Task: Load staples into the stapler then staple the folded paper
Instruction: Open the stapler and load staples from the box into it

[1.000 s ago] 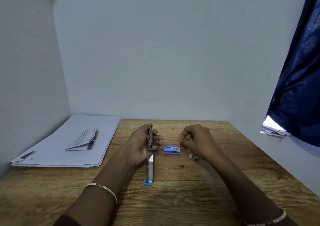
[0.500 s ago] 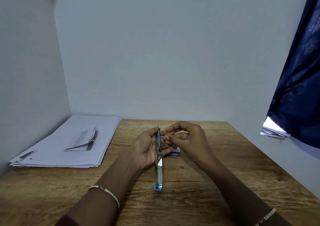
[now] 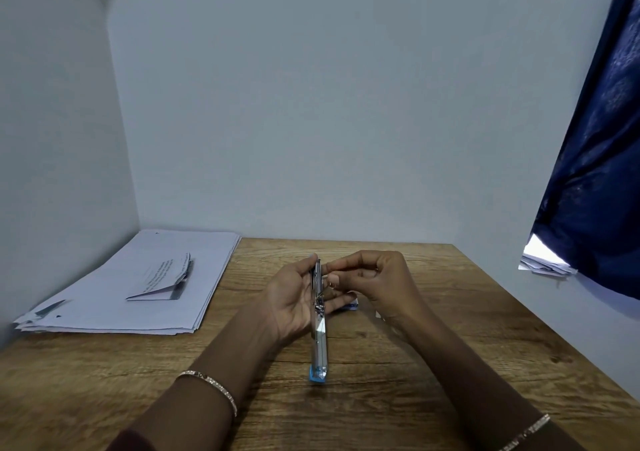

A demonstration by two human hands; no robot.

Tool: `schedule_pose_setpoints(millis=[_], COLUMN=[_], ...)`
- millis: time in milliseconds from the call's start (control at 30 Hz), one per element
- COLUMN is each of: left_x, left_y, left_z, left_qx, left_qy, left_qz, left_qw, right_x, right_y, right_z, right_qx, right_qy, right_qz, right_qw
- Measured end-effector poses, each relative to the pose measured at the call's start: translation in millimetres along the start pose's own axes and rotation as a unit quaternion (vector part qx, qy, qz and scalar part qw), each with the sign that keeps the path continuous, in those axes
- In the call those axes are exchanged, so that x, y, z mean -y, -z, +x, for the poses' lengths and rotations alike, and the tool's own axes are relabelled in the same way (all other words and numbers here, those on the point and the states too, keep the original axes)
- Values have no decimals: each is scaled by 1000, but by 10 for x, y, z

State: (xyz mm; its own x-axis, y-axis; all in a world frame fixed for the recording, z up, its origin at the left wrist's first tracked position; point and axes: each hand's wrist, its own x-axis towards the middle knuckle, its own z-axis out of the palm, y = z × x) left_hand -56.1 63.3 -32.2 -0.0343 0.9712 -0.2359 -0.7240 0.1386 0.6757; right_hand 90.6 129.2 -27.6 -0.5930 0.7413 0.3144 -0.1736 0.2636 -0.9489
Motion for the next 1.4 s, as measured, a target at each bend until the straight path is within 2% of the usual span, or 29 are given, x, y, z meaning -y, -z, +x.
schedule_pose_setpoints(millis=[133, 367, 600, 733, 933, 1200, 1400], left_x=[16, 48, 107, 131, 171, 195, 190], left_y=[-25, -57, -45, -63, -40, -62, -57], left_z=[-19, -3, 43, 71, 61, 60, 40], left_qx=[27, 12, 21, 20, -22, -48, -45], left_qy=[6, 13, 28, 32, 45, 51, 70], left_qz=[0, -4, -10, 15, 80, 94, 78], left_qw=[1000, 1000, 999, 999, 996, 993, 994], right_x=[-3, 5, 6, 74, 141, 150, 147], right_y=[-26, -2, -2, 42, 56, 17, -8], right_z=[-8, 36, 37, 86, 150, 209, 282], right_qx=[-27, -46, -17, 0, 62, 93, 110], right_qy=[40, 105, 55, 43, 27, 34, 31], right_qz=[-85, -228, -237, -291, -381, -447, -461], right_qw=[995, 967, 970, 956, 922, 889, 880])
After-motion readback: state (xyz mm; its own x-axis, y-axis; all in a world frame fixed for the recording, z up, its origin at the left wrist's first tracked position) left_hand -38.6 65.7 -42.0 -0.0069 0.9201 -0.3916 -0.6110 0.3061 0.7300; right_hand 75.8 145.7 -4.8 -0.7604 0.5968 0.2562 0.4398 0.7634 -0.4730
